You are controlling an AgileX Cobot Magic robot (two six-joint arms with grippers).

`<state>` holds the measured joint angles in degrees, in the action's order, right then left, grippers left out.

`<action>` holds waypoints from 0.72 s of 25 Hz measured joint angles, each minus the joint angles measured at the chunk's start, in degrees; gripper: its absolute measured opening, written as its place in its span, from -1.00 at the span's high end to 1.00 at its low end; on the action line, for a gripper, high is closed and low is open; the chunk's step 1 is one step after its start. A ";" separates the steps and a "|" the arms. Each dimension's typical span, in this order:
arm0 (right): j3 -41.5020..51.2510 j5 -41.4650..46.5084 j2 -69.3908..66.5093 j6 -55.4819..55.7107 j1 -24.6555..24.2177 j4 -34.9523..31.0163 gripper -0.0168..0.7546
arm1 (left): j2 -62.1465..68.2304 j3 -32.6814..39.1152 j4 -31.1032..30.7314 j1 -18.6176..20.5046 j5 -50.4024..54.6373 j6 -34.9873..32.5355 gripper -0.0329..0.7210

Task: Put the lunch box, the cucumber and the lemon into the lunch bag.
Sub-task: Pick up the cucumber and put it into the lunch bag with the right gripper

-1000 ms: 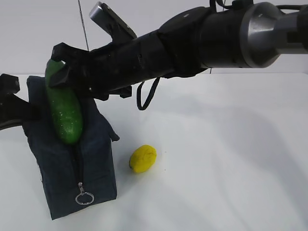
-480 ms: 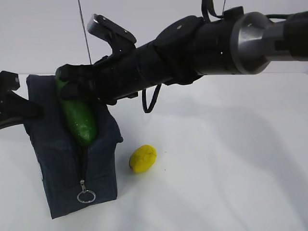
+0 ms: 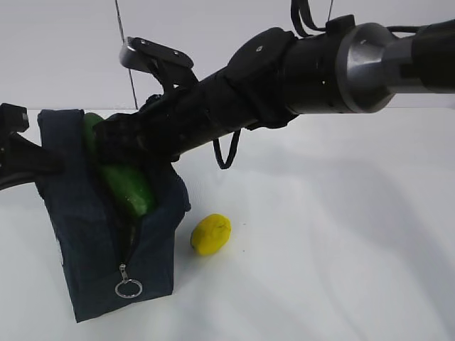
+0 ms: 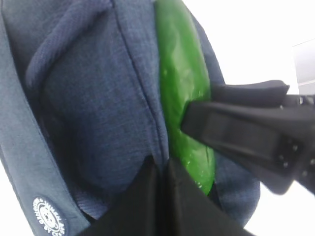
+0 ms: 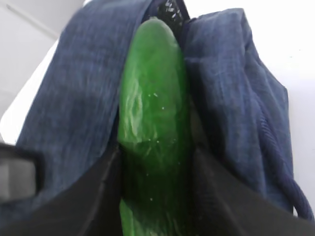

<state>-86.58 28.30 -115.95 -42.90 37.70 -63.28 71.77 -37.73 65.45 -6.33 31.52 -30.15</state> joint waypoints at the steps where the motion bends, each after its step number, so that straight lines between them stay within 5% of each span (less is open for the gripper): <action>1: 0.00 0.37 0.00 -0.41 0.00 0.39 0.03 | 0.00 0.00 0.00 0.00 0.00 0.00 0.92; 18: -1.93 9.29 -0.07 -4.36 0.00 1.81 -0.13 | 0.00 0.00 0.13 0.00 0.10 0.00 0.92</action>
<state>-88.51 37.59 -116.02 -47.26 37.70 -61.48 71.77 -37.73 65.59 -6.33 31.62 -30.15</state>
